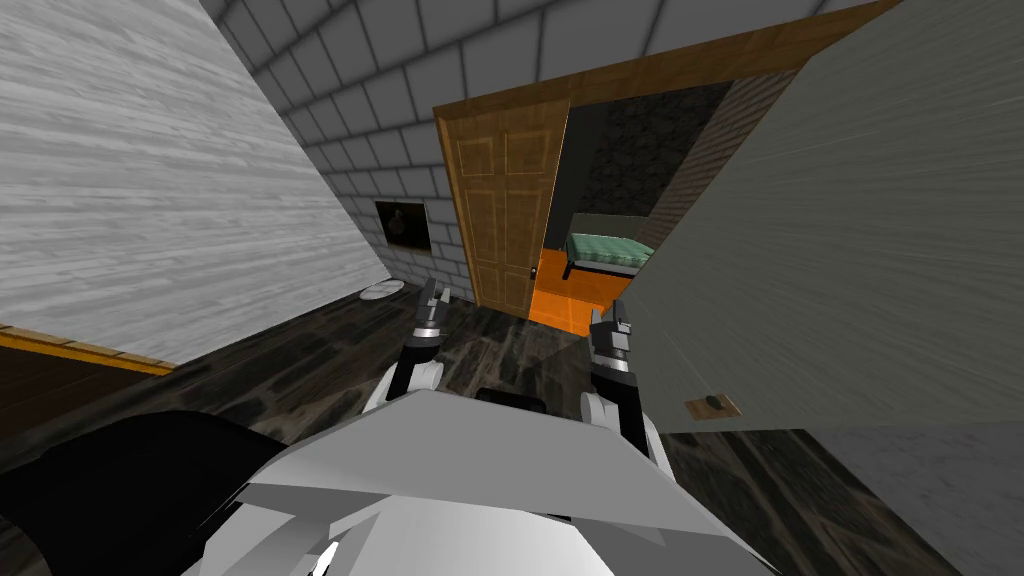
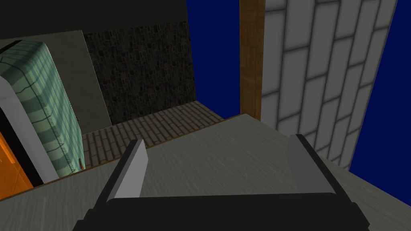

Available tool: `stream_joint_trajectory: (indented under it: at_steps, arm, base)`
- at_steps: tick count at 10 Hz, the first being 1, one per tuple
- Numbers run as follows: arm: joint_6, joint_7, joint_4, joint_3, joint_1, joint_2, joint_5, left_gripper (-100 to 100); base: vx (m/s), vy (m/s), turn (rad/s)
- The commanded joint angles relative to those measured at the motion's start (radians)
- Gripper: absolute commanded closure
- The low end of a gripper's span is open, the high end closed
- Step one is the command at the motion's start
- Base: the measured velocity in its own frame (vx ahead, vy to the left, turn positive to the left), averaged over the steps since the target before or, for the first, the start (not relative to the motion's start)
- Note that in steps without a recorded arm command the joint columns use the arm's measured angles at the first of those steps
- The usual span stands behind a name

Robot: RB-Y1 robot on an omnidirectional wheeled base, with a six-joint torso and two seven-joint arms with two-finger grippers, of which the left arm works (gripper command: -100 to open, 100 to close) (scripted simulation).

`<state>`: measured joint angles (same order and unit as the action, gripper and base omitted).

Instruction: Pull the door open

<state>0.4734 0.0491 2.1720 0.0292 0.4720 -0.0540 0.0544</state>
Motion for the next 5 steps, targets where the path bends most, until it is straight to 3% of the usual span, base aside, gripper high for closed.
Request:
stream_joint_trajectory:
  at_steps: [1,5]
  arm:
    - [0.016,0.001,-0.036,-0.003,-0.007,-0.003,0.000,-100]
    - [0.037,0.011,-0.125,-0.001,-0.029,-0.018,-0.006,-100]
  base:
    - [0.095,-0.056,-0.041]
    - [0.124,-0.046,-0.053]
